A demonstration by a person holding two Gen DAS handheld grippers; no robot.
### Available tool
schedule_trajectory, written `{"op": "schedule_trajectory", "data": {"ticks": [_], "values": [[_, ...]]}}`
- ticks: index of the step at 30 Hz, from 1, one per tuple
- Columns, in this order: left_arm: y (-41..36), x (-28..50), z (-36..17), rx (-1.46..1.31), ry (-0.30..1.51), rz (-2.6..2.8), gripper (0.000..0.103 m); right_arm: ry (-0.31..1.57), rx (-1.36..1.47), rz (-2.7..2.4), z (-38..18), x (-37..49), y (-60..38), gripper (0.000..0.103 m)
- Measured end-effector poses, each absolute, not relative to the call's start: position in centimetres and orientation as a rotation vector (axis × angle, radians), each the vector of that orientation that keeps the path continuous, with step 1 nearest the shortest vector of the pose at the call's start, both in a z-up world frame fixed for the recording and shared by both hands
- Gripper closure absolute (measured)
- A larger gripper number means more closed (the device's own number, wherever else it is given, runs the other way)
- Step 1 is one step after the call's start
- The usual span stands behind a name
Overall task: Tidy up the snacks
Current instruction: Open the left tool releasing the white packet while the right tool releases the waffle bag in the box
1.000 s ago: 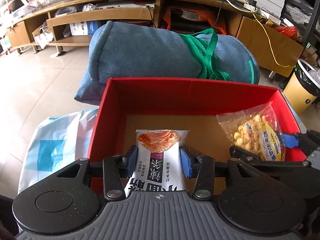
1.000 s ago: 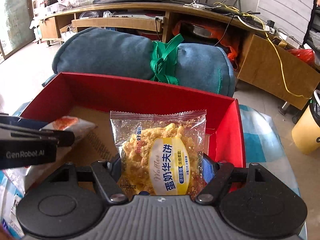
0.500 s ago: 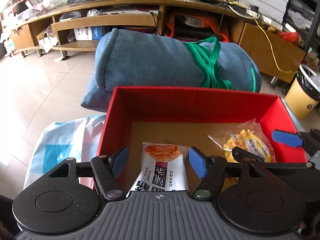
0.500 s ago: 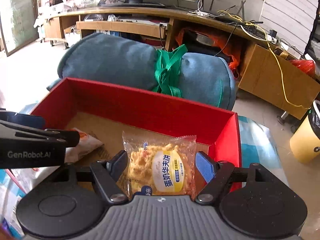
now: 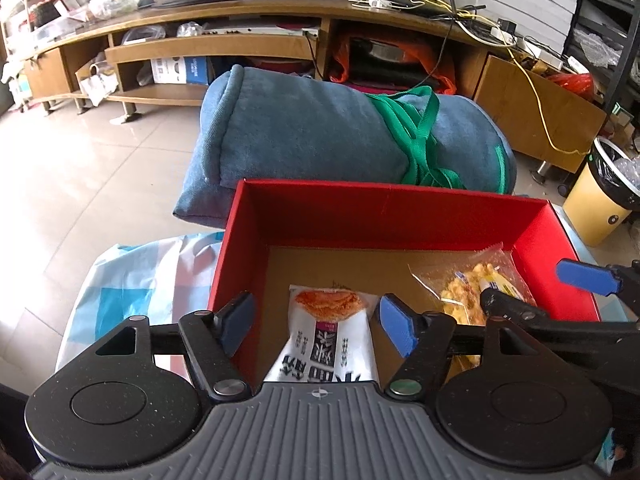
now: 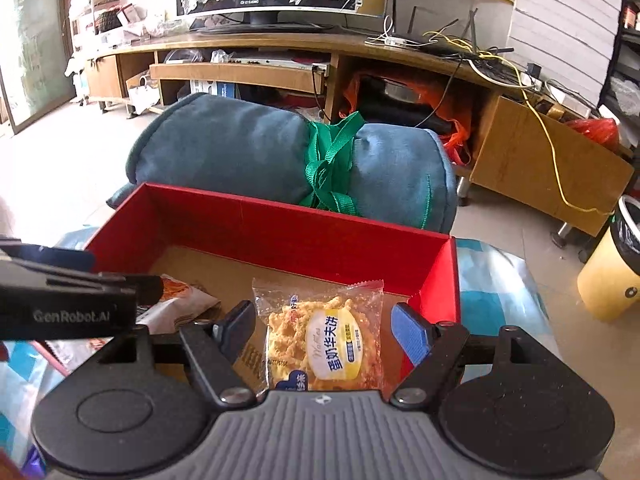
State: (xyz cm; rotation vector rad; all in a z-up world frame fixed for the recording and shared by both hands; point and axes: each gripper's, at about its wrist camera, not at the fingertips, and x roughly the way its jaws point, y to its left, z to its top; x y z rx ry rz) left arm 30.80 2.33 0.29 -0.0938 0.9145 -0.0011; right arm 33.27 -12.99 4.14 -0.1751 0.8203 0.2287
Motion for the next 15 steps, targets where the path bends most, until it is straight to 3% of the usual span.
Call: {"op": "schedule_trajectory", "data": {"ticks": [6, 9, 15], "values": [[2.1, 29.5, 0.4, -0.067, 0.946, -0.029, 0.029, 0.8, -0.183, 0.224, 5.7, 31.5, -13.2, 0.033], [1.6, 29.7, -0.2, -0.036, 0.981, -0.028, 0.037, 0.79, -0.181, 0.231, 6.2, 30.9, -13.1, 0.033], [1.1, 30.5, -1.5, -0.027, 1.026, -0.007, 0.044, 0.792, -0.183, 0.236, 6.0, 31.0, -13.3, 0.033]]}}
